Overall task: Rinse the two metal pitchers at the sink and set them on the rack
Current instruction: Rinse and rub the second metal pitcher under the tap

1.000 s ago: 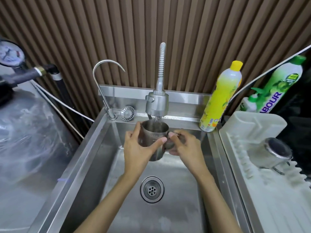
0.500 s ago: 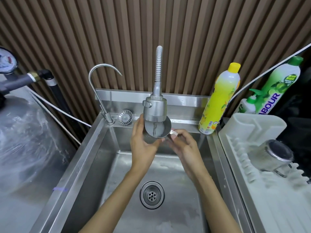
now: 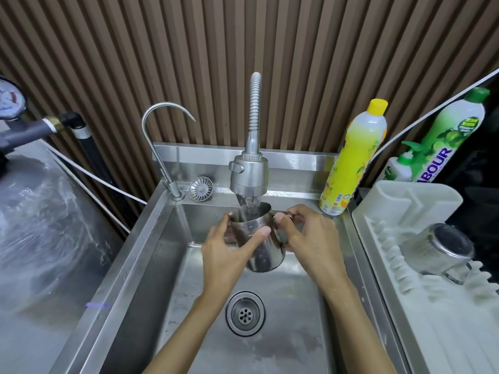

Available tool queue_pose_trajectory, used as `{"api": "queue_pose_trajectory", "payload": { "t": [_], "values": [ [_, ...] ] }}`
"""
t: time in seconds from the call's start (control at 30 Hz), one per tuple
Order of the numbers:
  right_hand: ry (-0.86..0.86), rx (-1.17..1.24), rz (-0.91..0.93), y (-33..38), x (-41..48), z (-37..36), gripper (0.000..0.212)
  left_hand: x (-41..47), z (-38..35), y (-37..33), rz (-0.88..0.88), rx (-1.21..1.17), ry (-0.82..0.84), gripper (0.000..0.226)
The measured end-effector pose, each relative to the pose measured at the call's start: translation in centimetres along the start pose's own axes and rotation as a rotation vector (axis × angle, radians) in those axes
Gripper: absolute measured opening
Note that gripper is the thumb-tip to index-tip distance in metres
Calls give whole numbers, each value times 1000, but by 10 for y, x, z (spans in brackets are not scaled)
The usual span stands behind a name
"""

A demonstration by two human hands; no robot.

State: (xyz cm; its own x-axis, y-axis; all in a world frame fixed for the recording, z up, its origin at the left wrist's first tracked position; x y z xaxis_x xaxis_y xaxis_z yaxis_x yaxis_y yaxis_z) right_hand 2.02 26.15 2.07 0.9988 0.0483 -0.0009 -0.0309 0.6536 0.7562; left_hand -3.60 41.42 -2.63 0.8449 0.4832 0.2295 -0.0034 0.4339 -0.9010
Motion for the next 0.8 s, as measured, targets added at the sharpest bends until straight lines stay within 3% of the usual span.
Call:
{"api": "queue_pose_trajectory", "payload": {
  "t": [0.07,0.13,0.23,0.33,0.5,0.63,0.8],
  "values": [
    [-74,-89,61,10,-6,10,19,4,-7,1,-4,-137,51,57],
    [-100,-60,88,14,-9,14,15,10,-12,-1,-19,-243,88,49],
    [-18,260,48,4,-4,5,6,21,-15,-5,-74,-331,87,69],
    [172,685,-56,-9,3,-17,15,31,-9,-12,-132,-353,19,89],
    [366,1018,-171,-17,4,-49,13,24,10,-34,-364,-21,-122,86],
    [339,942,-178,-16,0,-47,10,14,16,-38,-362,84,-165,96],
    [160,647,-174,-15,3,-22,12,11,14,-30,-185,89,-143,97]
  ]
}}
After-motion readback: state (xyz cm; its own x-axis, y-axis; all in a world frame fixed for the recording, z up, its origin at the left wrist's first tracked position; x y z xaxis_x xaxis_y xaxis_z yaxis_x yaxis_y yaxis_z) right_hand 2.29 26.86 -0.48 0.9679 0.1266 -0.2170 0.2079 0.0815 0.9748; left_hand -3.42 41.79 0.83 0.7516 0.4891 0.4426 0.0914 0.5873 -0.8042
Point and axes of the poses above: each hand's wrist, its own x-axis towards the middle knuckle, its own z-axis out of the back of the hand, y = z × x, the point moved 6 cm from there along x, towards the middle knuckle, and after that the axes turned 11 degrees about -z, right-handed, at the moved point
